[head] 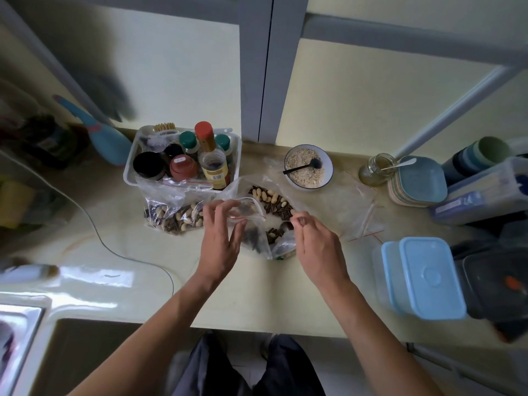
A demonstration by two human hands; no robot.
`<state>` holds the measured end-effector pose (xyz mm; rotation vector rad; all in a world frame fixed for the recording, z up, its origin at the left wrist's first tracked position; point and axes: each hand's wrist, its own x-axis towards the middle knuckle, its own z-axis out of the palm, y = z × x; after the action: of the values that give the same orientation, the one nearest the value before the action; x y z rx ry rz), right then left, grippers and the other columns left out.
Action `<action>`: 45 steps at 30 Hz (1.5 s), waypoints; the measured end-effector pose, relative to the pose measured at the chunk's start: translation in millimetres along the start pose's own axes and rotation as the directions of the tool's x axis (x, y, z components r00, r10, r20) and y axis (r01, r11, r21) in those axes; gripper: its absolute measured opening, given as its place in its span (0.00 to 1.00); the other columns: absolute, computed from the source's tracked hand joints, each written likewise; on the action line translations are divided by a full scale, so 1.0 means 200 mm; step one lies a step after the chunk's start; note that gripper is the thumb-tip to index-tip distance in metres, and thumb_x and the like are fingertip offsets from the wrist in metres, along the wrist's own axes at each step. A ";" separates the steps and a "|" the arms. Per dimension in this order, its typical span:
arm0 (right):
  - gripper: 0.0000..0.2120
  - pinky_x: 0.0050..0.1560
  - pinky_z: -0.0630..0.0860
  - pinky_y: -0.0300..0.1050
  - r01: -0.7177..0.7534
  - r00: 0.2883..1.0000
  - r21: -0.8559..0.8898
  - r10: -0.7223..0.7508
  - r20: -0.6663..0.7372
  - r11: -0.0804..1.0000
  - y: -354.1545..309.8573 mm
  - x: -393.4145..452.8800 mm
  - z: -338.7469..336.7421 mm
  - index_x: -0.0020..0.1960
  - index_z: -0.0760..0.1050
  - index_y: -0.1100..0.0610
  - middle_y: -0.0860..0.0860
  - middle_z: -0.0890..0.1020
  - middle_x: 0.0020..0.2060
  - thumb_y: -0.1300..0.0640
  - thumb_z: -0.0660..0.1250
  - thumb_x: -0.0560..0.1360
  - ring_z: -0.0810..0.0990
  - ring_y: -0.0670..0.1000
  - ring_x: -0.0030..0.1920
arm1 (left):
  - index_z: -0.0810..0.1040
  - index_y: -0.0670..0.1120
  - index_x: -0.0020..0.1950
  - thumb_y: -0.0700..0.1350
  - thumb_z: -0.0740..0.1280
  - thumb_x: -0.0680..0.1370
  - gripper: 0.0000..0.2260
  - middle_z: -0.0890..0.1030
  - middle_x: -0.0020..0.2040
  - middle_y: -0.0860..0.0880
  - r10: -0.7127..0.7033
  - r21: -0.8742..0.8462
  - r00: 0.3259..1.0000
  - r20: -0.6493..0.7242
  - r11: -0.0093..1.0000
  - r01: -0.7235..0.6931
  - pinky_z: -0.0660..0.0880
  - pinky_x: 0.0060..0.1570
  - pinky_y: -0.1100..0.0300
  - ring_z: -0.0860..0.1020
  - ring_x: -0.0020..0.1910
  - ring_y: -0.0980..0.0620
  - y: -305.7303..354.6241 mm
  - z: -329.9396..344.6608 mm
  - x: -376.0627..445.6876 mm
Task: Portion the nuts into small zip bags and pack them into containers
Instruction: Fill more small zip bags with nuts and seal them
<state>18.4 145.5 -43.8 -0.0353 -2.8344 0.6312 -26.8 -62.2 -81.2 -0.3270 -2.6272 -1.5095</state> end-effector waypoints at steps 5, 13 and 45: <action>0.19 0.27 0.73 0.45 0.025 0.999 -0.061 -0.027 -0.034 0.998 -0.05 -0.01 0.02 0.48 0.74 0.60 0.53 0.77 0.30 0.53 0.48 0.86 0.77 0.54 0.28 | 0.70 0.48 0.68 0.44 0.66 0.82 0.15 0.65 0.63 0.47 0.041 0.026 0.999 0.011 0.999 -0.041 0.72 0.61 0.66 0.78 0.54 0.58 -0.01 -0.03 -0.03; 0.21 0.29 0.68 0.39 -0.063 0.994 0.114 0.072 -0.076 0.992 -0.09 -0.07 0.11 0.47 0.76 0.62 0.53 0.78 0.28 0.53 0.49 0.86 0.79 0.54 0.28 | 0.71 0.44 0.68 0.43 0.66 0.82 0.15 0.67 0.62 0.45 0.033 0.034 0.999 0.035 0.999 -0.034 0.69 0.61 0.69 0.78 0.54 0.60 -0.02 -0.07 -0.07; 0.17 0.34 0.76 0.44 -0.412 0.730 0.812 0.683 0.023 0.413 -0.04 -0.03 -0.35 0.51 0.78 0.58 0.56 0.85 0.35 0.54 0.53 0.87 0.87 0.58 0.35 | 0.64 0.45 0.74 0.50 0.65 0.82 0.23 0.67 0.66 0.48 -0.066 0.055 0.990 0.128 0.997 0.059 0.63 0.59 0.79 0.68 0.60 0.64 0.01 0.07 -0.14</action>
<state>40.5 166.4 19.4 -0.8868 -1.9305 1.7779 2.2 -53.4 -91.2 -0.3534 -2.7965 -1.4847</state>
